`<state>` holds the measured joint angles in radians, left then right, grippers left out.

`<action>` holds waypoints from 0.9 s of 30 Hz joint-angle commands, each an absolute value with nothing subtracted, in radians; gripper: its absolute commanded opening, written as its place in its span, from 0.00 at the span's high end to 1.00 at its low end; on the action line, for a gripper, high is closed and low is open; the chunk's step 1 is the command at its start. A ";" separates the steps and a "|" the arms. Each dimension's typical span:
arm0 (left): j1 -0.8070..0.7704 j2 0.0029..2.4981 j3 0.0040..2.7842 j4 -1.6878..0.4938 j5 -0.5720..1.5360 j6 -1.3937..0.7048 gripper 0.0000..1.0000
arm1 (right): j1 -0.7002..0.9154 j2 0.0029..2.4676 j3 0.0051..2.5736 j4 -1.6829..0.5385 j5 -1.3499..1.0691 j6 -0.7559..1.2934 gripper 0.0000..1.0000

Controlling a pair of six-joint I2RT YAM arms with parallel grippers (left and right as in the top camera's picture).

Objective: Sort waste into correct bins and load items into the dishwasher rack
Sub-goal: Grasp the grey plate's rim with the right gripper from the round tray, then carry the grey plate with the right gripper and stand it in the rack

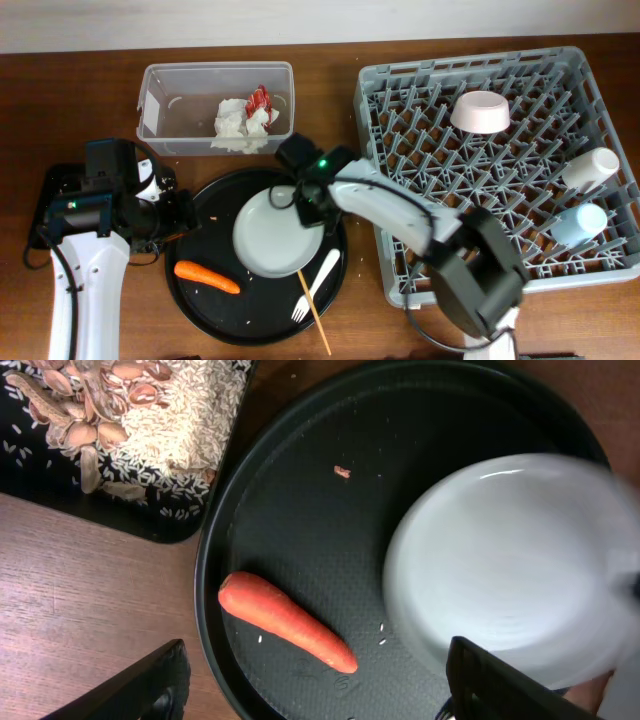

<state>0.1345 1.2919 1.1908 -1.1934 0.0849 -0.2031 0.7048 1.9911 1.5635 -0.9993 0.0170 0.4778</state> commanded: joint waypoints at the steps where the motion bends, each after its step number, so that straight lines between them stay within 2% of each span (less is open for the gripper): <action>1: 0.141 1.290 1.192 -1.194 0.081 -0.209 0.18 | 0.604 1.766 1.684 -1.086 0.365 0.472 0.96; 3: 0.141 1.290 1.192 -1.194 0.081 -0.209 0.18 | 0.541 1.662 1.693 -1.080 0.587 0.408 0.96; 5: 0.141 1.290 1.192 -1.194 0.082 -0.210 0.18 | 0.459 1.596 1.693 -1.049 0.926 0.316 0.96; 7: 0.141 1.290 1.192 -1.194 0.082 -0.210 0.18 | 0.405 1.609 1.692 -1.010 1.072 0.241 0.96; 10: 0.141 1.290 1.192 -1.198 0.082 -0.210 0.18 | 0.370 1.677 1.692 -0.942 1.240 0.240 0.96; 19: 0.141 1.290 1.192 -1.198 0.082 -0.210 0.18 | 0.352 1.965 1.692 -0.920 1.263 0.244 0.96; 24: 0.141 1.290 1.192 -1.190 0.082 -0.210 0.18 | 0.369 1.976 1.691 -0.978 1.093 0.315 0.96; 27: 0.141 1.290 1.192 -1.190 0.083 -0.210 0.18 | 0.414 1.975 1.691 -1.012 0.912 0.315 0.91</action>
